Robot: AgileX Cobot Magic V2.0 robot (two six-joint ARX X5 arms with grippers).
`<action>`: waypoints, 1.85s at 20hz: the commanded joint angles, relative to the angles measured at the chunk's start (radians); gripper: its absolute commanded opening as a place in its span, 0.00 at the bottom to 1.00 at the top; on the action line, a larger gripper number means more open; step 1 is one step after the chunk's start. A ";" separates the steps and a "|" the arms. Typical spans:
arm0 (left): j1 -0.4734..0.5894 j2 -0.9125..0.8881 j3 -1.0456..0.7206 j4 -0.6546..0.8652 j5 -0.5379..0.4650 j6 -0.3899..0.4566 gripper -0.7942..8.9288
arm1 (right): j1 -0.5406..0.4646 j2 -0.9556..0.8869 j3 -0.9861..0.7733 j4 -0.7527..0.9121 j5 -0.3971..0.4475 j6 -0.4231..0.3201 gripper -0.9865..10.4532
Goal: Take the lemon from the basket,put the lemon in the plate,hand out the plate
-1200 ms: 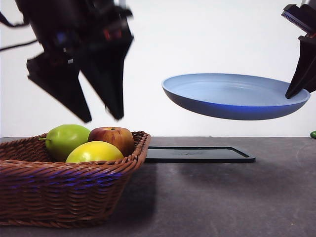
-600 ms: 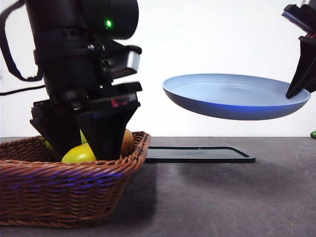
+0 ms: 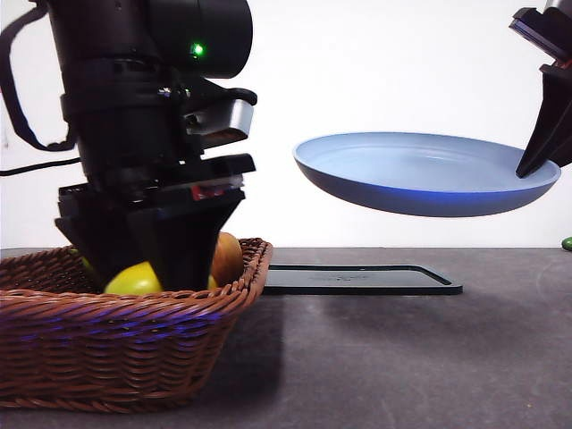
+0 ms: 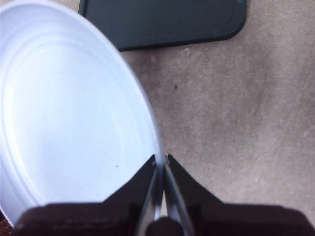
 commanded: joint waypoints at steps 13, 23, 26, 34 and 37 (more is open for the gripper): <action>-0.143 -0.185 0.413 -0.085 0.110 0.035 0.25 | 0.138 0.006 0.020 0.009 -0.004 0.116 0.09; -0.209 -0.026 0.413 -0.069 -0.014 0.064 0.25 | 0.273 0.006 0.020 -0.004 -0.003 0.146 0.09; -0.209 0.010 0.413 -0.068 -0.030 0.065 0.25 | 0.282 0.006 0.020 -0.005 -0.004 0.150 0.09; -0.211 0.046 0.413 -0.064 -0.030 0.088 0.40 | 0.284 0.006 0.020 -0.014 -0.004 0.152 0.09; -0.212 0.046 0.413 -0.070 -0.051 0.087 0.46 | 0.284 0.006 0.020 -0.014 -0.004 0.152 0.09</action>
